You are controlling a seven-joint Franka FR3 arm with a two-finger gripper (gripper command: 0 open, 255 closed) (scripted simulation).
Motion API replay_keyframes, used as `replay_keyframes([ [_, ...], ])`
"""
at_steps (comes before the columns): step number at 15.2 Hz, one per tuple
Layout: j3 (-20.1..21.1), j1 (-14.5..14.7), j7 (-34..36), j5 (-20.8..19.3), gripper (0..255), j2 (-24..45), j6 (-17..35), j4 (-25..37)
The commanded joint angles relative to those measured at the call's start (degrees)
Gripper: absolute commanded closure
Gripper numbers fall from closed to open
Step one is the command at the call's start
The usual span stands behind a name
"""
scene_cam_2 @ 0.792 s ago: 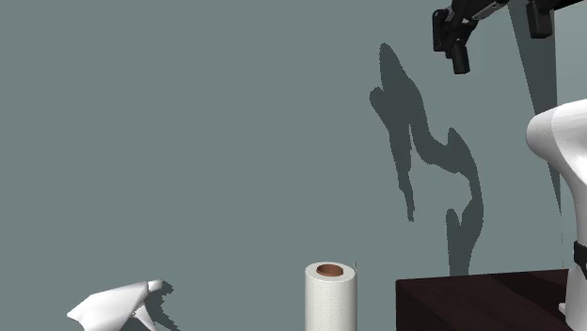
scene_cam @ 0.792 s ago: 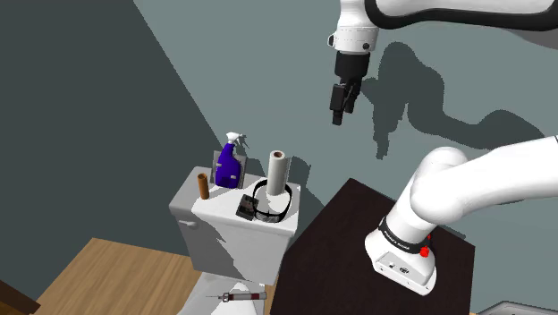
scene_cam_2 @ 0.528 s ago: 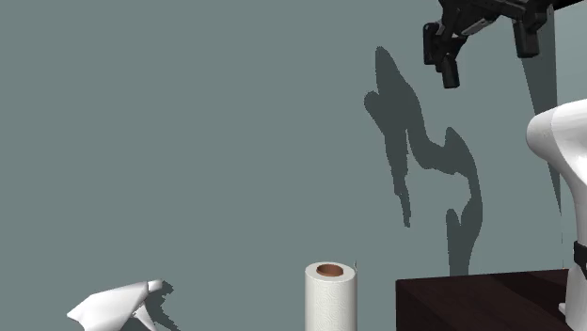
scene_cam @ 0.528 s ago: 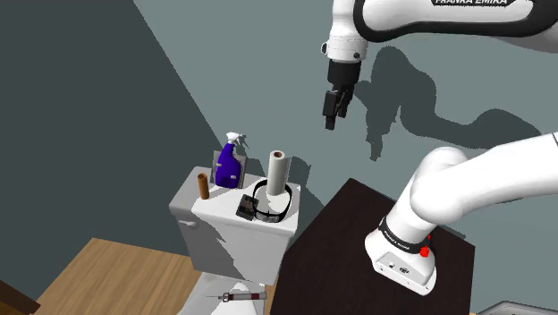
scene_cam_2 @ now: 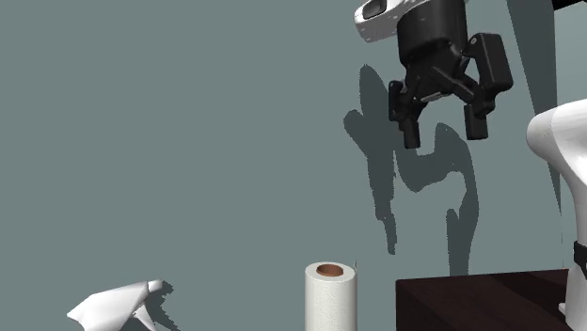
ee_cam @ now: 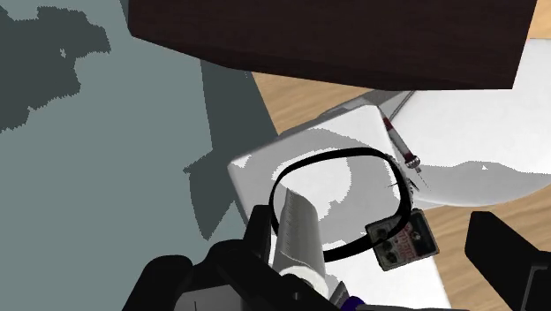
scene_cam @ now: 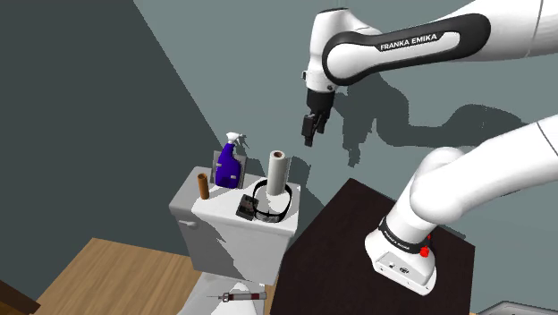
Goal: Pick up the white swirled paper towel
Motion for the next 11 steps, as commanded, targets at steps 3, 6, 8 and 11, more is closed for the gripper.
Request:
replay_keyframes([
  [3, -0.18, -0.49, -1.0, -0.85, 0, 7.16, 9.7, -0.95],
  [6, -0.23, -0.86, -1.48, -1.55, 0, 13.25, 16.66, -0.78],
  [8, -0.26, -1.13, -1.72, -2.09, 0, 17.59, 21.09, -0.18],
  [11, -0.35, -1.5, -1.92, -3.05, 0, 24.38, 27.3, 1.42],
])
